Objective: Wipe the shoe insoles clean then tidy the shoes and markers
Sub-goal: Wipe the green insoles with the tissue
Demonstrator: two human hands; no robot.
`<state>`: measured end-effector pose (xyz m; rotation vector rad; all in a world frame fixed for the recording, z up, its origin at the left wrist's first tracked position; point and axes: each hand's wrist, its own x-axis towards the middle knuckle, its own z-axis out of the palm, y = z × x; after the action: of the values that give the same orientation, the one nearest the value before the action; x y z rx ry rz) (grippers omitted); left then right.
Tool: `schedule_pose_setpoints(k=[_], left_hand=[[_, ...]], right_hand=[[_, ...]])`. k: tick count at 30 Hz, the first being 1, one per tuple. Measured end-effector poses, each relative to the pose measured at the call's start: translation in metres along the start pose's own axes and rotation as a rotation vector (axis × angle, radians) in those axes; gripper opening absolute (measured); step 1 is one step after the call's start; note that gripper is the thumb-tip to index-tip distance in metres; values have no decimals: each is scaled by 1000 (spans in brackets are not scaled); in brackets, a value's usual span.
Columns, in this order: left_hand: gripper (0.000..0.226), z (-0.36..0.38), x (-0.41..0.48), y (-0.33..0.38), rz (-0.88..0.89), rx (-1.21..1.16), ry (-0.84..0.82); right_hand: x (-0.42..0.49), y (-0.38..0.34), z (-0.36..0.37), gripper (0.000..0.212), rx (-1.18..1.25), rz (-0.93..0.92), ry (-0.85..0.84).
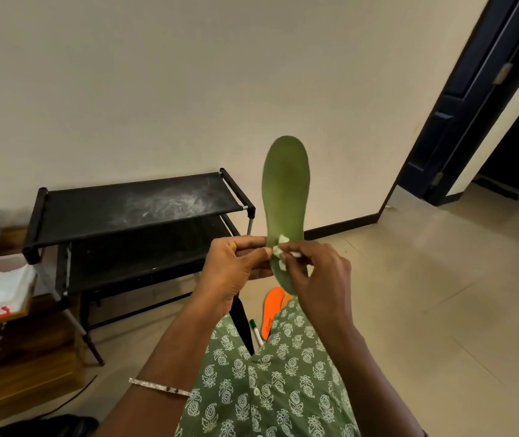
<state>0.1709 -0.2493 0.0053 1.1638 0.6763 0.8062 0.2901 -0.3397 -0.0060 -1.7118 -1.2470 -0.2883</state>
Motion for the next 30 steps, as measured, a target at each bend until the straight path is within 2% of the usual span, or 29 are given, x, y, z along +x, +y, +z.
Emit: schedule_pose_setpoints(k=[4,12,21,30], left_hand=[[15,7,-3,0,21,33,-41],[17,-4,-2,3,60,-17,62],[14,2,-1,3,112,50,10],[14,-6,0,9,110,-1,129]], right_hand=[[20,1,-1,17,3,1,36],[-13,-11,0,17,40,-24,-120],[16,-9,0,10,39,-6,29],[-20,-7,-8,15,96,8,-65]])
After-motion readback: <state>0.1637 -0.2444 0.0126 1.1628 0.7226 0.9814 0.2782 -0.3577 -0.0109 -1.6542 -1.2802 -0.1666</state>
